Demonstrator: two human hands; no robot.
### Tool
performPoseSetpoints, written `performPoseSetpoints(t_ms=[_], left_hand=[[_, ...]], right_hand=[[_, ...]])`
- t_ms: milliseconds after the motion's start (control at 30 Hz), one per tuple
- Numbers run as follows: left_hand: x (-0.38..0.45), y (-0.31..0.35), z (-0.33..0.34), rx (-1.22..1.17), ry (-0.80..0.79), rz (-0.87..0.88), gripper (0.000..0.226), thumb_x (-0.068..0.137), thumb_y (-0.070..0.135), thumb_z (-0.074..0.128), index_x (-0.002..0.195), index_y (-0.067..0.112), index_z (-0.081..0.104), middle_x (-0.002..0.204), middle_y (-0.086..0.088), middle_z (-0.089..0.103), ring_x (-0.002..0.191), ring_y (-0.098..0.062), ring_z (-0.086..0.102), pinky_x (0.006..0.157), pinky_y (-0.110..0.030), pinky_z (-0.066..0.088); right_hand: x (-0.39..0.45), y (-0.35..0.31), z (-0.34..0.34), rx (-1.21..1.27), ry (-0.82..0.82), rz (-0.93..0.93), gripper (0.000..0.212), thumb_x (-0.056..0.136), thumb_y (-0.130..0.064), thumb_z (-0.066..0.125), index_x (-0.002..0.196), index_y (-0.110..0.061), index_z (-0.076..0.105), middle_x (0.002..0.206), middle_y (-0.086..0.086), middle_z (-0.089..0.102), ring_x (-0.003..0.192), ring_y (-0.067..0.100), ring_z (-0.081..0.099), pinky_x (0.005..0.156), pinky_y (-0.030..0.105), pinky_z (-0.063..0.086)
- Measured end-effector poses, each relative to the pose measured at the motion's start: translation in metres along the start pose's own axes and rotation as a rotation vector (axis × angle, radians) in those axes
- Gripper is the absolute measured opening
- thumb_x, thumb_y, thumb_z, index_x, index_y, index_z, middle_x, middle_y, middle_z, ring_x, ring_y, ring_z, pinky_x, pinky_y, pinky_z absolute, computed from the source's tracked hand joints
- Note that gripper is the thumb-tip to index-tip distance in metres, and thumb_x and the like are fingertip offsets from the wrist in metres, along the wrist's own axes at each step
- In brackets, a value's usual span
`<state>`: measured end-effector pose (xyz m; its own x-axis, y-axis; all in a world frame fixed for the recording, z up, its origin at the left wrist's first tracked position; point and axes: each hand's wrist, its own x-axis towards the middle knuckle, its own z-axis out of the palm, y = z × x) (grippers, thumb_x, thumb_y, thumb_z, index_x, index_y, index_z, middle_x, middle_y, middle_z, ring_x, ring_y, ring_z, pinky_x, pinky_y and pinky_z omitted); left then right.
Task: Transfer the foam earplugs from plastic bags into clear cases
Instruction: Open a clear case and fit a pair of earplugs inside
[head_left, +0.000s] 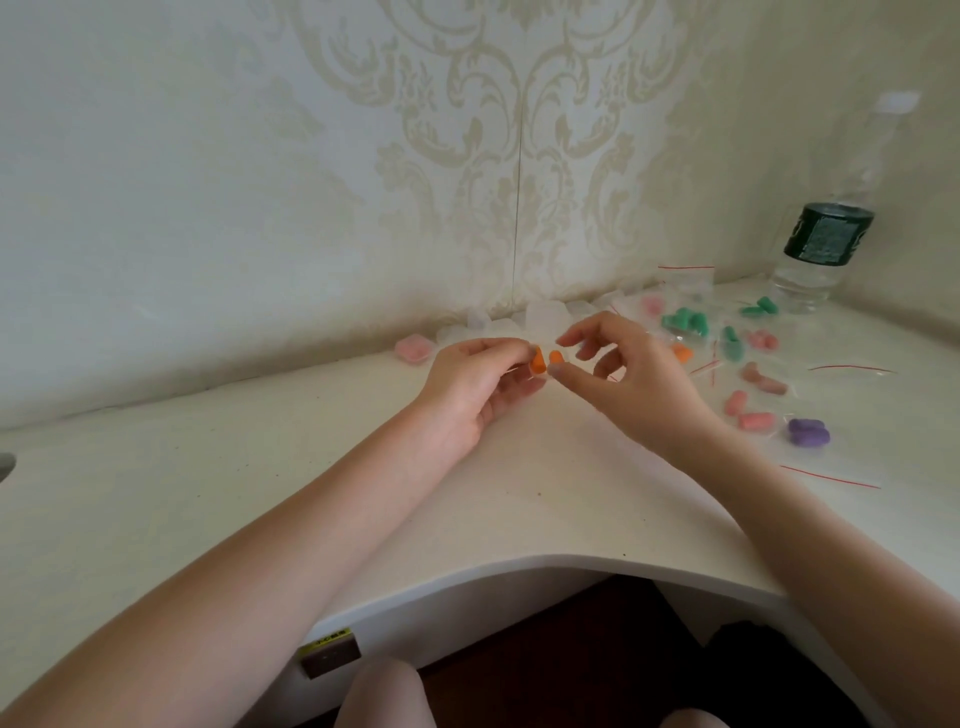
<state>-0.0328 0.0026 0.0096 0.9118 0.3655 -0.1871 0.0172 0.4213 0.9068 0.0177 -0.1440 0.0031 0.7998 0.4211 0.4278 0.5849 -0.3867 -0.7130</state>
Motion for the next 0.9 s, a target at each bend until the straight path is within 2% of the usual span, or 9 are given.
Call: performPoseSetpoints(t_ms=[100,233,367,433,533,633,700,767,900], left_hand=[[0.0007,-0.0004,0.001,0.017,-0.01,0.025,0.01,0.083,-0.004,0.065,0.091,0.001,0.062,0.073,-0.01,0.066,0.064,-0.016,0.065,0.068,-0.026,0.06],[0.0003,-0.0038,0.0046,0.024,-0.039,0.021,0.008,0.085,-0.005,0.061,0.087,0.002,0.062,0.075,-0.011,0.067,0.064,-0.017,0.067,0.069,-0.027,0.06],[0.0016,-0.005,0.0031,0.026,-0.067,0.037,0.014,0.082,-0.009,0.058,0.072,0.0,0.062,0.069,-0.01,0.068,0.067,-0.018,0.068,0.068,-0.024,0.059],[0.0027,-0.0054,0.0018,0.027,-0.078,0.036,0.008,0.08,-0.01,0.059,0.084,-0.005,0.064,0.079,-0.013,0.067,0.07,-0.018,0.068,0.066,-0.021,0.057],[0.0031,-0.0056,0.0015,0.039,-0.074,0.029,0.027,0.078,-0.011,0.06,0.104,-0.009,0.062,0.094,-0.016,0.069,0.076,-0.016,0.069,0.068,-0.02,0.056],[0.0013,-0.0062,0.0018,0.062,-0.086,0.035,0.022,0.077,-0.012,0.059,0.097,-0.007,0.064,0.09,-0.012,0.071,0.075,-0.013,0.069,0.069,-0.019,0.056],[0.0007,-0.006,0.0018,0.073,-0.077,0.039,0.015,0.075,-0.014,0.059,0.08,-0.001,0.065,0.083,-0.009,0.071,0.071,-0.012,0.068,0.068,-0.02,0.056],[0.0015,-0.0062,0.0017,0.088,-0.067,0.044,0.02,0.073,-0.015,0.059,0.068,0.004,0.062,0.077,-0.009,0.069,0.069,-0.013,0.067,0.068,-0.021,0.056],[0.0019,-0.0054,0.0012,0.075,-0.087,0.047,0.015,0.076,-0.011,0.062,0.084,0.001,0.065,0.079,-0.007,0.07,0.069,-0.011,0.068,0.067,-0.019,0.055]], right_hand=[[0.0016,-0.0003,0.0005,0.118,-0.034,0.07,0.024,0.082,-0.029,0.074,0.099,-0.019,0.061,0.086,-0.003,0.06,0.063,0.013,0.063,0.066,0.042,0.058],[-0.0003,-0.0006,0.0028,0.16,0.02,0.041,0.026,0.081,-0.024,0.075,0.097,-0.017,0.057,0.083,-0.001,0.062,0.067,0.016,0.067,0.072,0.044,0.057],[0.0005,0.0021,0.0042,0.141,0.078,-0.007,0.022,0.08,-0.026,0.076,0.091,-0.022,0.058,0.085,-0.002,0.064,0.072,0.017,0.066,0.072,0.035,0.055],[0.0005,0.0038,0.0051,0.101,0.085,-0.033,0.017,0.081,-0.027,0.075,0.089,-0.019,0.062,0.08,-0.001,0.065,0.071,0.013,0.065,0.07,0.028,0.053],[-0.0001,0.0057,0.0077,0.027,0.108,-0.069,0.012,0.082,-0.021,0.075,0.084,-0.013,0.067,0.07,-0.005,0.064,0.069,0.009,0.061,0.067,0.018,0.048],[-0.0004,0.006,0.0093,-0.016,0.138,-0.069,0.005,0.08,-0.015,0.074,0.079,-0.012,0.07,0.072,-0.012,0.061,0.077,0.008,0.059,0.068,0.024,0.049],[-0.0009,0.0037,0.0093,0.002,0.152,-0.092,0.003,0.08,-0.013,0.074,0.079,-0.012,0.071,0.074,-0.01,0.061,0.078,0.008,0.058,0.068,0.026,0.05],[-0.0008,0.002,0.0097,0.01,0.149,-0.138,0.002,0.081,-0.013,0.073,0.081,-0.012,0.072,0.077,-0.005,0.063,0.075,0.009,0.056,0.065,0.023,0.05],[0.0008,0.0029,0.0095,-0.048,0.135,-0.153,0.008,0.083,-0.017,0.072,0.087,-0.011,0.073,0.079,-0.002,0.064,0.076,0.007,0.055,0.063,0.018,0.048]])
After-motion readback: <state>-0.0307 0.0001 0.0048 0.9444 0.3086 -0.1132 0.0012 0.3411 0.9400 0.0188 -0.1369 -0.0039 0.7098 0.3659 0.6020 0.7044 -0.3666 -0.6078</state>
